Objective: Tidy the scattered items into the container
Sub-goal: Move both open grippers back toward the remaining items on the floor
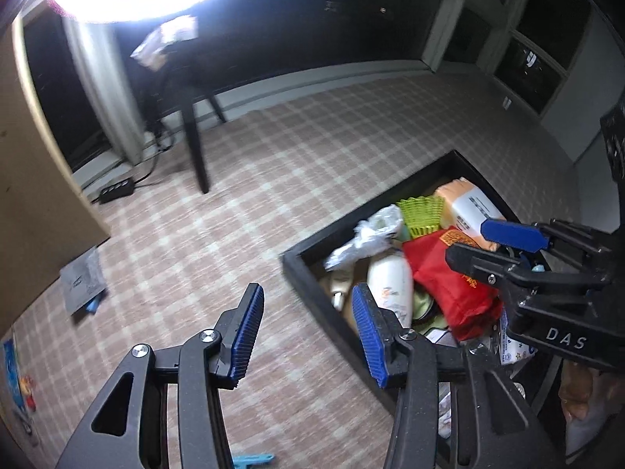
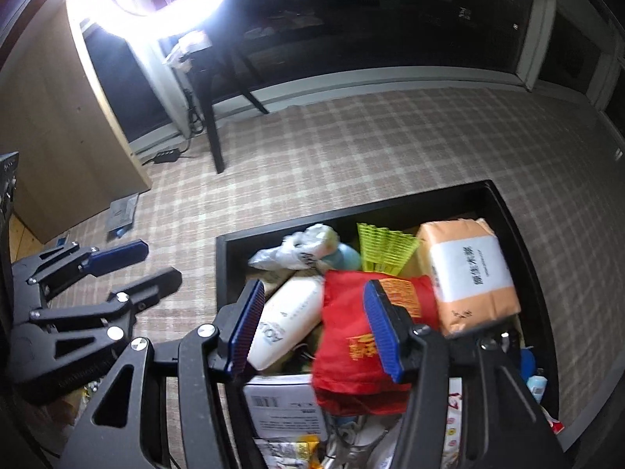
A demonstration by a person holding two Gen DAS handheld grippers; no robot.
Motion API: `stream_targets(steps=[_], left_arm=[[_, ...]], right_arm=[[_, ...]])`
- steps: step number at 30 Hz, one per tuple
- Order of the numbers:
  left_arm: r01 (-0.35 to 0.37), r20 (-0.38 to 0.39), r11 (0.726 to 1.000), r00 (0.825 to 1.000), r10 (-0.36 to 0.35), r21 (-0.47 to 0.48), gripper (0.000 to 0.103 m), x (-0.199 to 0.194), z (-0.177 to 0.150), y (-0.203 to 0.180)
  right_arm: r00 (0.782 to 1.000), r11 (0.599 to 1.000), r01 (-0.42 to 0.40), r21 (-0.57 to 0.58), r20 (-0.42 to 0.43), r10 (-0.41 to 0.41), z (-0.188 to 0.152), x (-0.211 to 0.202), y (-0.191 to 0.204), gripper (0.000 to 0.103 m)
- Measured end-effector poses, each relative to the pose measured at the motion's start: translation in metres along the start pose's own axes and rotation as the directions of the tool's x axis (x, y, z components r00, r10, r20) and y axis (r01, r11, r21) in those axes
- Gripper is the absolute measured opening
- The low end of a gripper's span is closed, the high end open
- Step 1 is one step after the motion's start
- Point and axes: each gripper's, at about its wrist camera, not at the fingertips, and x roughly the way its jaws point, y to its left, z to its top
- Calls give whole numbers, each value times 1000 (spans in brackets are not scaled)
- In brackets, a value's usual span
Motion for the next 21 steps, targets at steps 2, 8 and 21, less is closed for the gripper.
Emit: stream_targets(steps=[2, 8, 21], left_arm=[[-16, 7, 1000, 1000, 16, -18, 45, -10, -3, 11], [-79, 47, 994, 995, 83, -77, 46, -55, -22, 49], [-241, 51, 933, 963, 264, -269, 46, -133, -117, 139]], right_arm=[[1000, 1000, -15, -25, -3, 15, 2, 1, 9, 52], [998, 992, -68, -109, -2, 68, 5, -3, 44, 52], [985, 929, -173, -328, -63, 162, -34, -14, 129, 52]])
